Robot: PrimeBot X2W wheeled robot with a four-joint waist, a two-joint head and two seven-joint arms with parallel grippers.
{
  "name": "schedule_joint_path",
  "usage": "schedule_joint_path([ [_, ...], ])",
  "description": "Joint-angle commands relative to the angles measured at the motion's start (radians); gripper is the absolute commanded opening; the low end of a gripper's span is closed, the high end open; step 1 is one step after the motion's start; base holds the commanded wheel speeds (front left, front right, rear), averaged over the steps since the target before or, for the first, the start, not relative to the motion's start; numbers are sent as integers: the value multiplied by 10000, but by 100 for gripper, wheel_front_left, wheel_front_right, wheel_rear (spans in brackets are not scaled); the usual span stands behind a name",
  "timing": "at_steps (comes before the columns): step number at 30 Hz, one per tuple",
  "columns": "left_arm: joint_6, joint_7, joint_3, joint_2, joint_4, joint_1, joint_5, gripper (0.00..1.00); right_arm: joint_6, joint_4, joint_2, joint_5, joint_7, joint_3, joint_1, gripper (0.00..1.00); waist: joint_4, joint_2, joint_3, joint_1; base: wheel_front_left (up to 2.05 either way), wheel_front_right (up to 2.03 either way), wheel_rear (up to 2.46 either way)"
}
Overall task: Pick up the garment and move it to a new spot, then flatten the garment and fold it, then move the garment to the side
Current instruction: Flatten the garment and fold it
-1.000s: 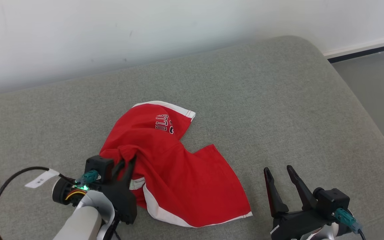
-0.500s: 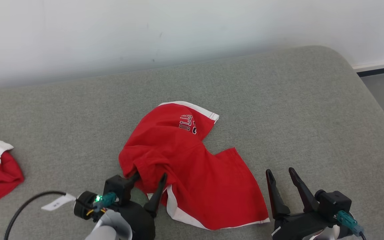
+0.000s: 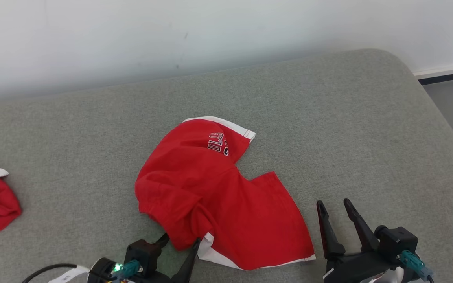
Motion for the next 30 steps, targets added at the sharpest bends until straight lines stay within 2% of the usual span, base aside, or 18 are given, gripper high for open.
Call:
schedule_joint_path([
  [1,88,-70,58,11,-198,177,-23,100,-22,-32,-4,10,-20,-56,-32,100,-37,0,-17,0,0,0,0],
  [8,510,249,29,373,-1039,764,34,100,-22,15,-1,60,-46,-117,190,100,94,0,-85,0,0,0,0],
  [15,600,349,-112,555,-1336,1216,20,100,-22,79,-4,62,-24,-73,131,100,157,0,-207,0,0,0,0],
  [21,644,149,-188,544,-912,998,167,100,-22,98,-4,-29,40,-13,116,100,97,0,-306,0,0,0,0],
  [30,339,-372,-238,179,450,339,129,100,-22,38,-6,-67,135,101,146,100,-203,0,-367,0,0,0,0],
])
